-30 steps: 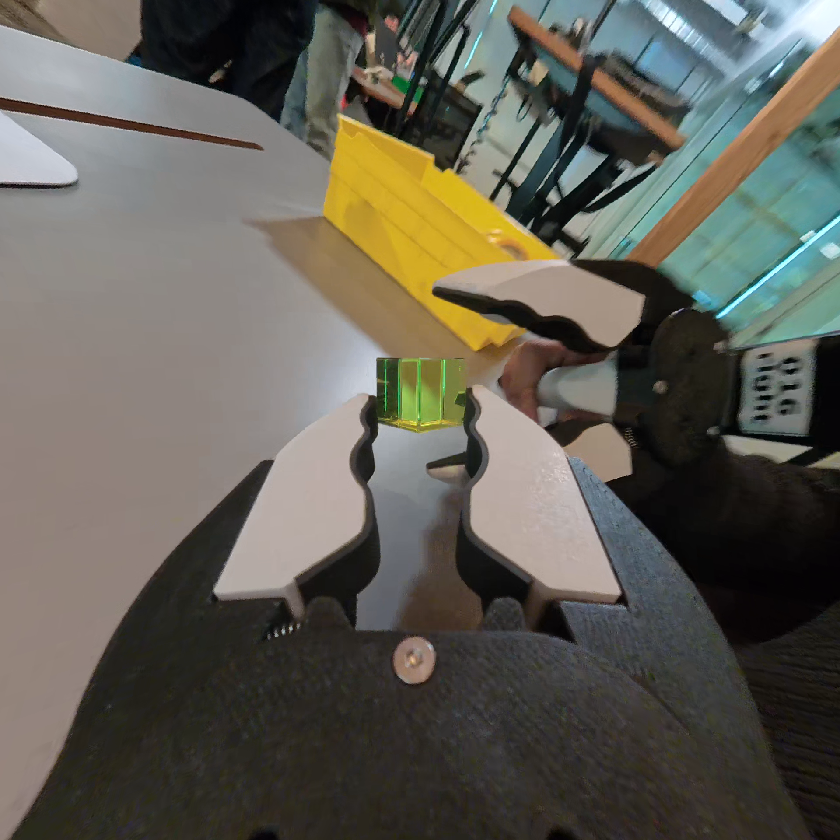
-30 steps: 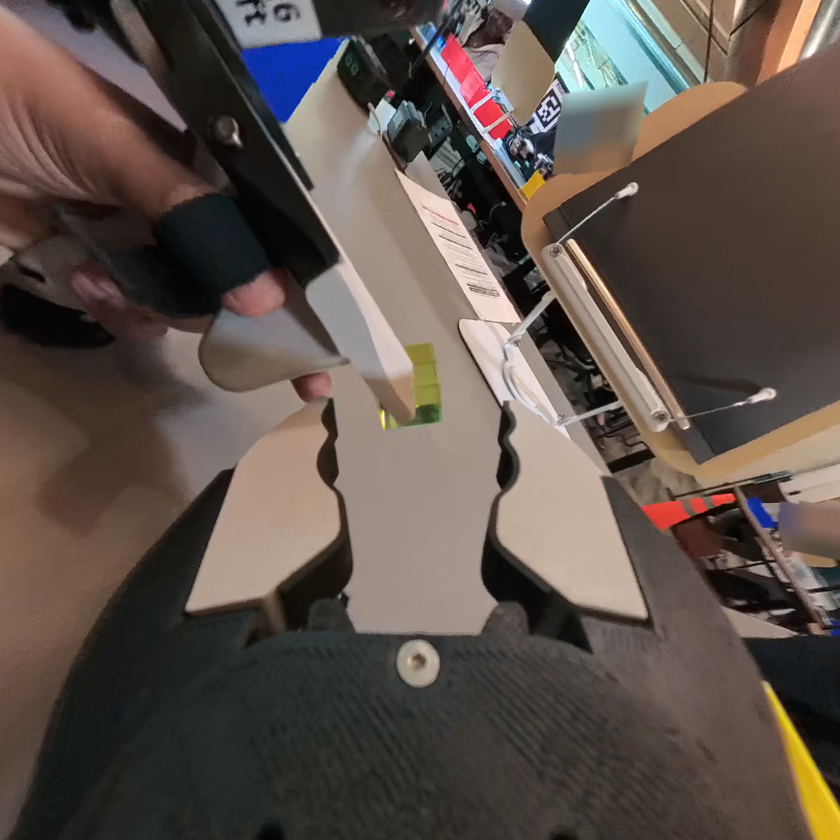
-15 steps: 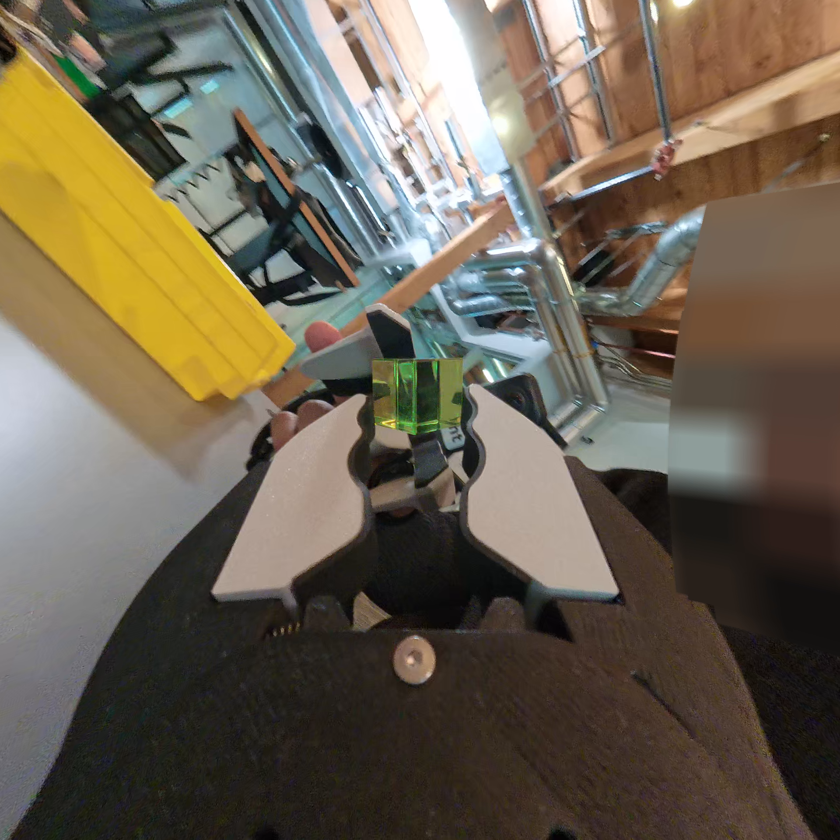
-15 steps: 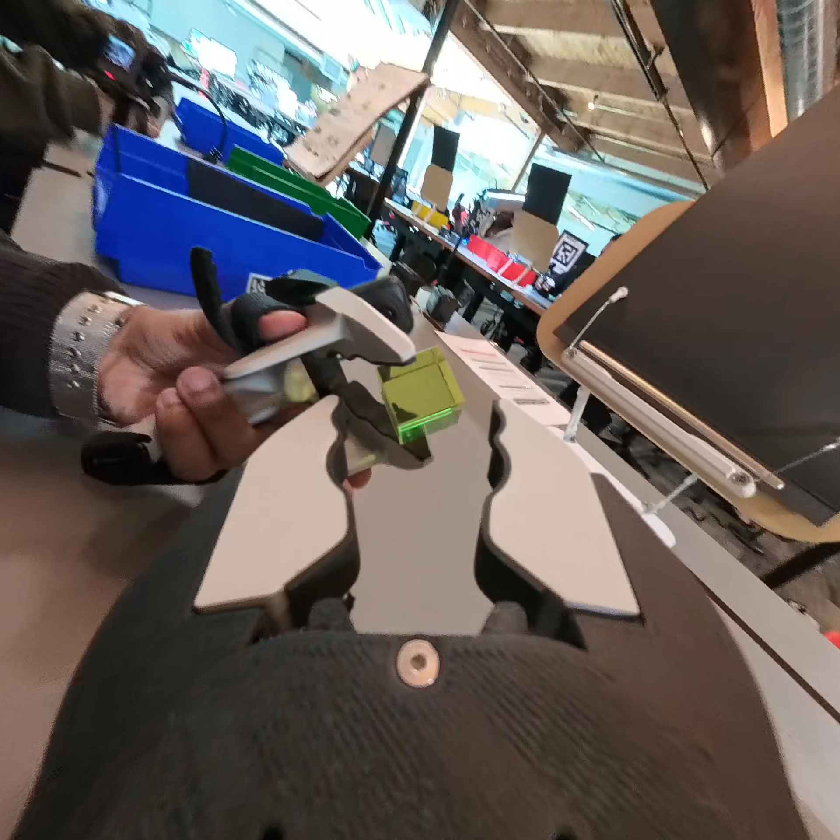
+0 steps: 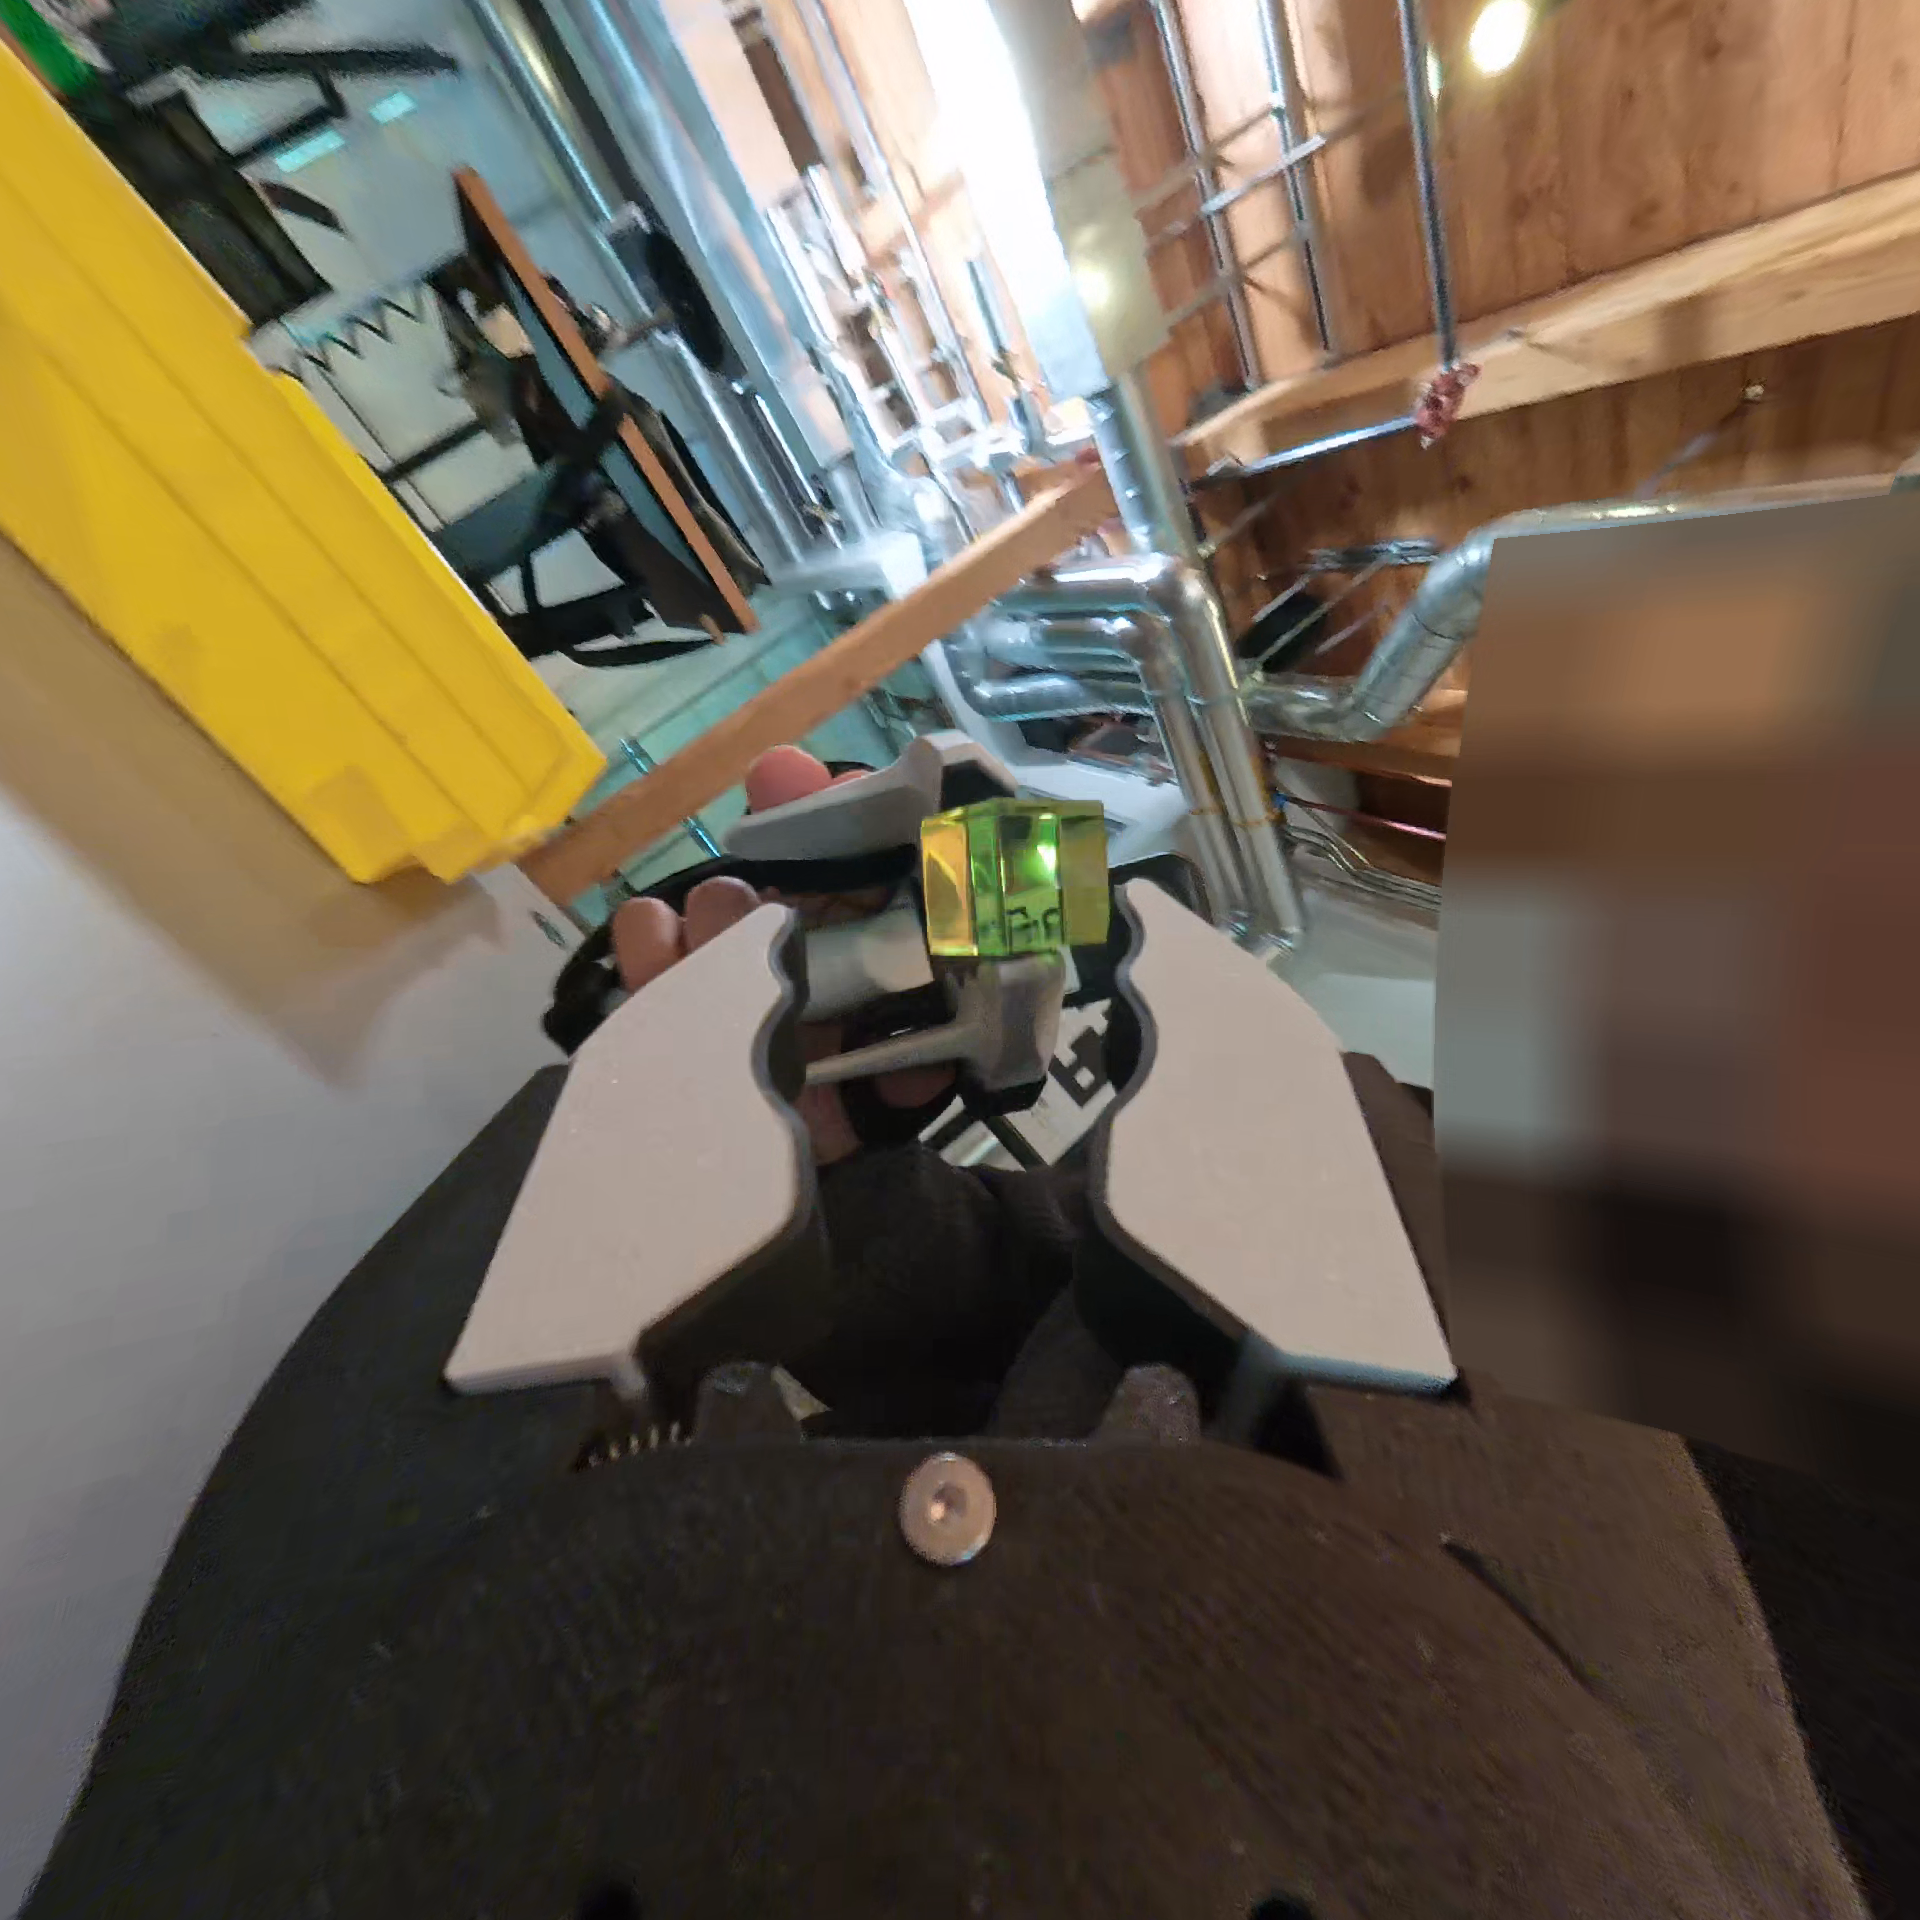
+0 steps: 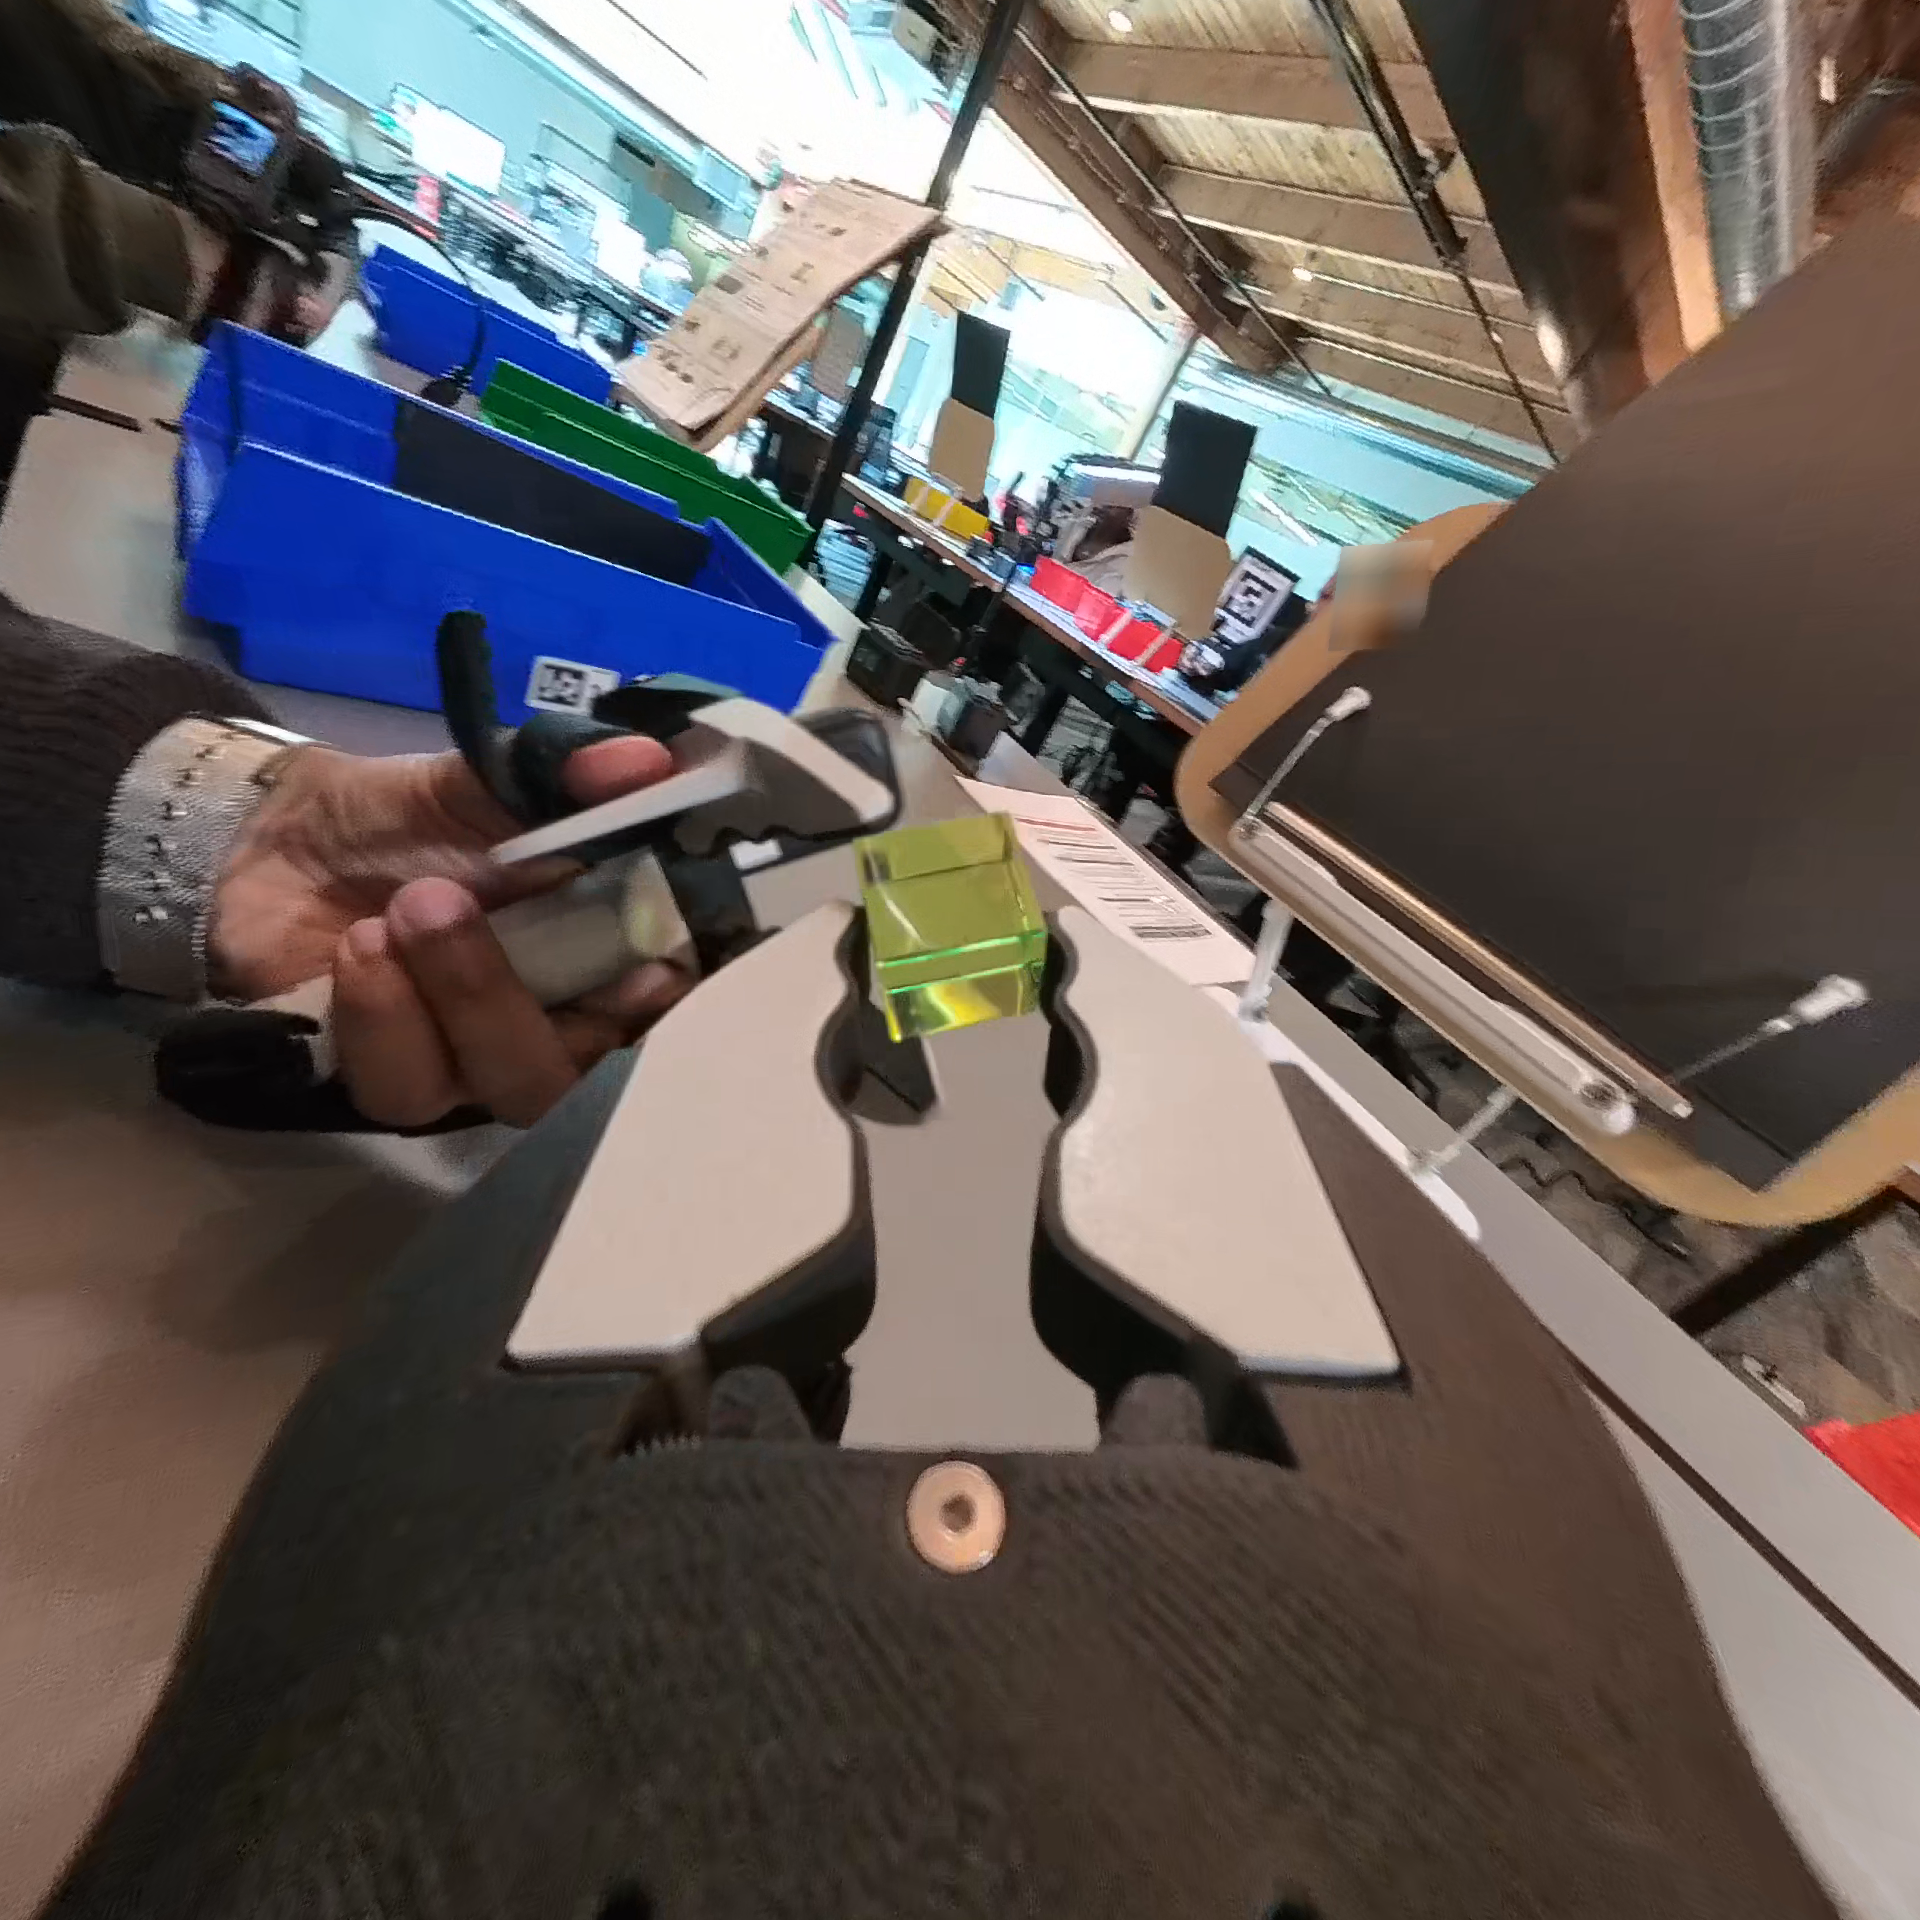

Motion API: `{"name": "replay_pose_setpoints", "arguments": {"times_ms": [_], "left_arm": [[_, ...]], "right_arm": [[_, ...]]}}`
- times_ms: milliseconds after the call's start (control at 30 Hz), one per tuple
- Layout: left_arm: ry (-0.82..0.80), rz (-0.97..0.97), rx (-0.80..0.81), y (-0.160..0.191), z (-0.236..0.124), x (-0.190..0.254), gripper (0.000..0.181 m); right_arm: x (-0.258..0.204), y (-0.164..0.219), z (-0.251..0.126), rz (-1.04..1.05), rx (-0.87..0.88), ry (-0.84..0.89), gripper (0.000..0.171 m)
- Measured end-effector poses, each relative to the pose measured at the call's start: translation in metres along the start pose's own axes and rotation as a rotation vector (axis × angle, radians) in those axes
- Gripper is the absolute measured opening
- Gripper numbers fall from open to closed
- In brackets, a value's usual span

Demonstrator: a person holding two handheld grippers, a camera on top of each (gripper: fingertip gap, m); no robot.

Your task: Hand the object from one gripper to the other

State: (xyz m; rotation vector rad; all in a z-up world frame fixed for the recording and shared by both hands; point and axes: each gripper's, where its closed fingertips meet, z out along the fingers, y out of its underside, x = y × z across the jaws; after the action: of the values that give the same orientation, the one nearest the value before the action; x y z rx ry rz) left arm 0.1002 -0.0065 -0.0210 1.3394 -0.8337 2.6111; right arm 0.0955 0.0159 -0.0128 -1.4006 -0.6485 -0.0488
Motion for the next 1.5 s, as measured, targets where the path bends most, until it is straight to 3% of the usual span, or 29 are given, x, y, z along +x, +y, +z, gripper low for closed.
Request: {"name": "replay_pose_setpoints", "arguments": {"times_ms": [33, 200, 367, 500, 600, 700, 867, 1233, 1500], "left_arm": [[-0.009, 0.0, 0.014, -0.004, -0.003, -0.002, 0.054], [-0.056, 0.029, 0.036, -0.01, -0.008, -0.007, 0.047], [-0.081, 0.03, 0.001, -0.003, -0.005, -0.012, 0.044], [-0.093, 0.021, -0.003, -0.002, -0.005, -0.016, 0.043], [-0.099, 0.02, 0.004, -0.003, -0.005, -0.016, 0.042], [-0.105, 0.018, 0.006, -0.003, -0.005, -0.018, 0.041], [-0.113, 0.019, -0.001, -0.002, -0.006, -0.019, 0.041], [-0.124, 0.017, -0.002, -0.003, -0.006, -0.021, 0.041], [-0.139, 0.024, 0.003, -0.004, -0.006, -0.023, 0.04]], "right_arm": [[0.008, 0.001, -0.002, 0.005, -0.01, 0.032, 0.032], [0.079, 0.002, -0.036, 0.072, -0.083, 0.34, 0.032], [0.164, 0.017, -0.12, -0.034, -0.235, 0.677, 0.032], [0.208, 0.078, -0.196, 0.07, -0.491, 0.845, 0.032], [0.208, 0.135, -0.225, 0.279, -0.69, 0.815, 0.032], [0.196, 0.169, -0.23, 0.374, -0.837, 0.75, 0.032], [0.185, 0.187, -0.225, 0.375, -0.93, 0.692, 0.032], [0.195, 0.179, -0.227, 0.457, -0.79, 0.739, 0.039], [0.213, 0.125, -0.219, 0.28, -0.559, 0.824, 0.036]]}}
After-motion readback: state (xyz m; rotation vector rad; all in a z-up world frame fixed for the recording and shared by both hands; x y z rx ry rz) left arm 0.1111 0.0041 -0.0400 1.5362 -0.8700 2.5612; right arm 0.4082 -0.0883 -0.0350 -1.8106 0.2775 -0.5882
